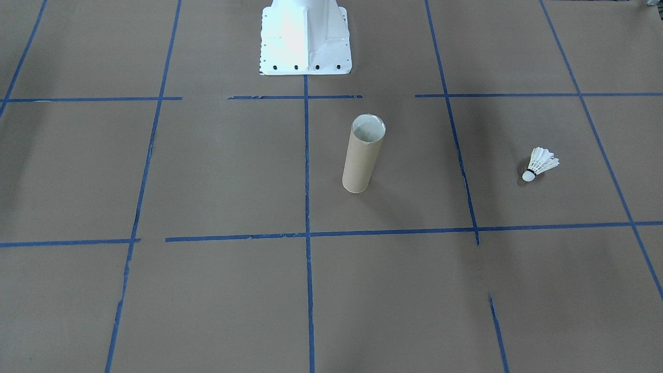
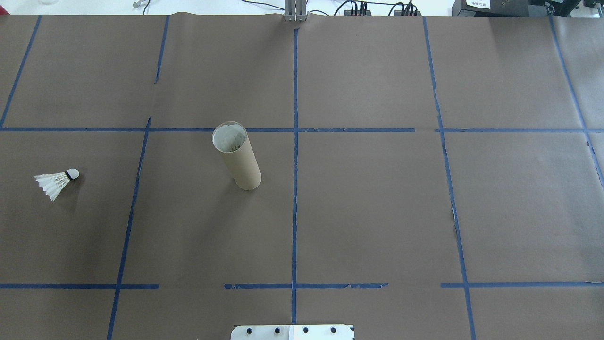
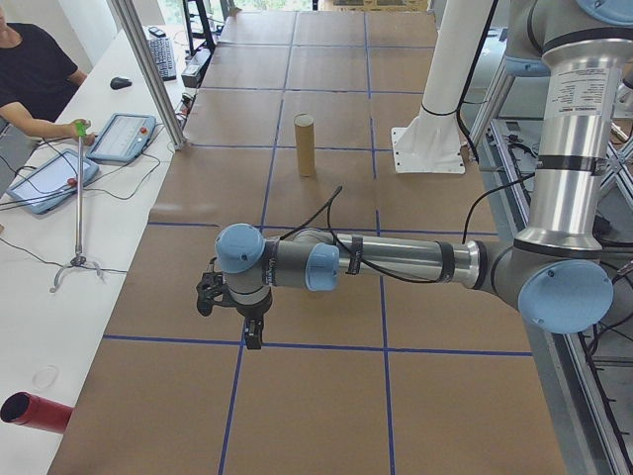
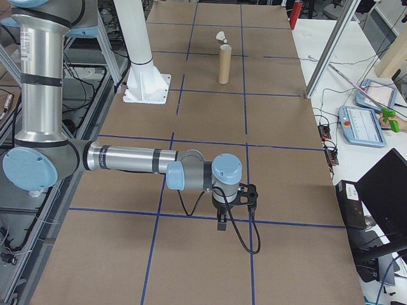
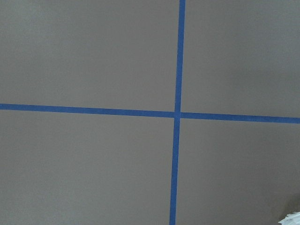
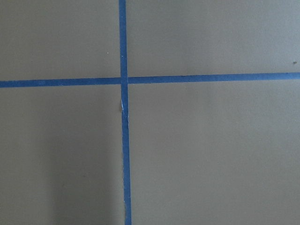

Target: Collect badminton balls into bucket

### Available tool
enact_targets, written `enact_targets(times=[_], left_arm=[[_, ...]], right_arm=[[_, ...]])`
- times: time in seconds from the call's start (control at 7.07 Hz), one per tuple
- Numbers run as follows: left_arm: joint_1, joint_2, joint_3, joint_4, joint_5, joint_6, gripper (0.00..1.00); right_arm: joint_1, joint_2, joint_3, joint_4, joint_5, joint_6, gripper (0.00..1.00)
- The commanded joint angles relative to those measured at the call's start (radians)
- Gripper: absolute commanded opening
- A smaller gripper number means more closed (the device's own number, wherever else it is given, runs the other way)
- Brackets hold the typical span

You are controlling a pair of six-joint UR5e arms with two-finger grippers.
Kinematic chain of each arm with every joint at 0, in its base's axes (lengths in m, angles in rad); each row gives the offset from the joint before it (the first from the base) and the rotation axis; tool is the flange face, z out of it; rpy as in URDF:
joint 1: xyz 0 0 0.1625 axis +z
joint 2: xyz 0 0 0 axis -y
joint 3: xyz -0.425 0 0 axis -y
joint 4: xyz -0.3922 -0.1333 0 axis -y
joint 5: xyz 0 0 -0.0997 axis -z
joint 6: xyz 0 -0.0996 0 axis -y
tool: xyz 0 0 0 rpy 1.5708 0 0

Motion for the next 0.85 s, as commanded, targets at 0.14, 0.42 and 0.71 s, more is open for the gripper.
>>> enact_targets(times=[0.14,0.42,0.71], left_arm=[[0.002,-0.008,-0.010,0.000,-0.002,-0.003,1.00],[0.008,-0.015,-0.066,-0.007,-0.050,-0.055,1.00],[0.075,-0.012,-0.111,-0.126,-0.153,-0.277,1.00]], right_arm=[[0.000,0.000,0.000,0.000,0.001,0.000,1.00],[0.000,0.000,0.000,0.000,0.001,0.000,1.00],[0.000,0.000,0.000,0.000,-0.001,0.000,1.00]])
